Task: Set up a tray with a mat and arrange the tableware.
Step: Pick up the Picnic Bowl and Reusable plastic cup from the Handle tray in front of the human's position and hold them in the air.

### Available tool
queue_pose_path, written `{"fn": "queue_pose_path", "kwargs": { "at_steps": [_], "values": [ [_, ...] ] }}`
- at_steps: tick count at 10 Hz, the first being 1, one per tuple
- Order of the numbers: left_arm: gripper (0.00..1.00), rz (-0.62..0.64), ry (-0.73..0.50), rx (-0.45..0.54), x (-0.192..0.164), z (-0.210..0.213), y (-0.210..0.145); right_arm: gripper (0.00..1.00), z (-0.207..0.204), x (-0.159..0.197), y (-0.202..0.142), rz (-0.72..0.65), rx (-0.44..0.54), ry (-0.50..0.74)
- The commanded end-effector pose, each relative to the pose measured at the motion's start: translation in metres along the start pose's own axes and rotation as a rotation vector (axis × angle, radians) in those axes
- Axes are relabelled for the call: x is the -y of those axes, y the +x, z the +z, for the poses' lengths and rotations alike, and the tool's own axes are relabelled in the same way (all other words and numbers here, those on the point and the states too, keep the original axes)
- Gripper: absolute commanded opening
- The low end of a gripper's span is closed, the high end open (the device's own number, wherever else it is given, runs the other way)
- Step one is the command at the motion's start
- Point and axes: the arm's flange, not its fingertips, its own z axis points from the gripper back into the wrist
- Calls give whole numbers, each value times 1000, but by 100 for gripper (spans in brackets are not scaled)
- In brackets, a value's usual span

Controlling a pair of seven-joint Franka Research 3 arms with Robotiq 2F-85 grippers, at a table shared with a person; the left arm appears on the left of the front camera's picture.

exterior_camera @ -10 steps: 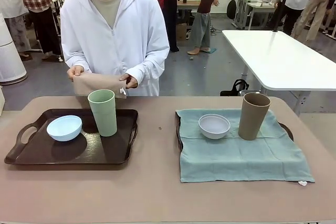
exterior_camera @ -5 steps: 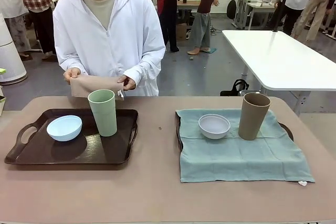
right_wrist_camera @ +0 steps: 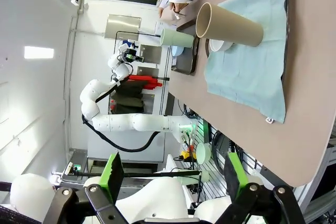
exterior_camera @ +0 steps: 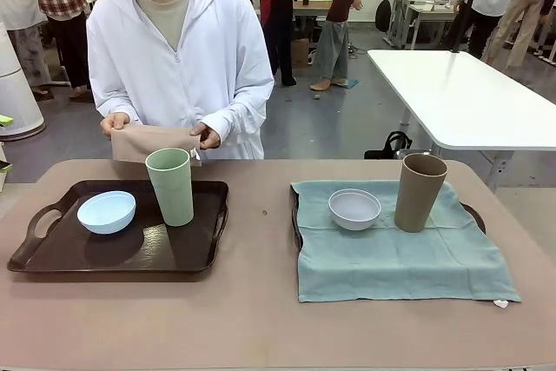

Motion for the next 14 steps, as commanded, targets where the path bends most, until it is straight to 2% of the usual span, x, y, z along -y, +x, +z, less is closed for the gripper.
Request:
{"fn": "queue_pose_path", "kwargs": {
  "at_steps": [1,10,11,14],
  "values": [
    [85,-12,-4,1,2,1,-3,100,0,1,-1,-2,2,1],
    [85,-1,0,0,0,0,0,100,0,0,0,0,0,0],
    [85,1,52,18,11,-1,4,100,-15,-8,10,9,22,-36],
    [85,7,383,52,67,-32,3,100,-92,-74,34,187,-49,-210]
  ]
}}
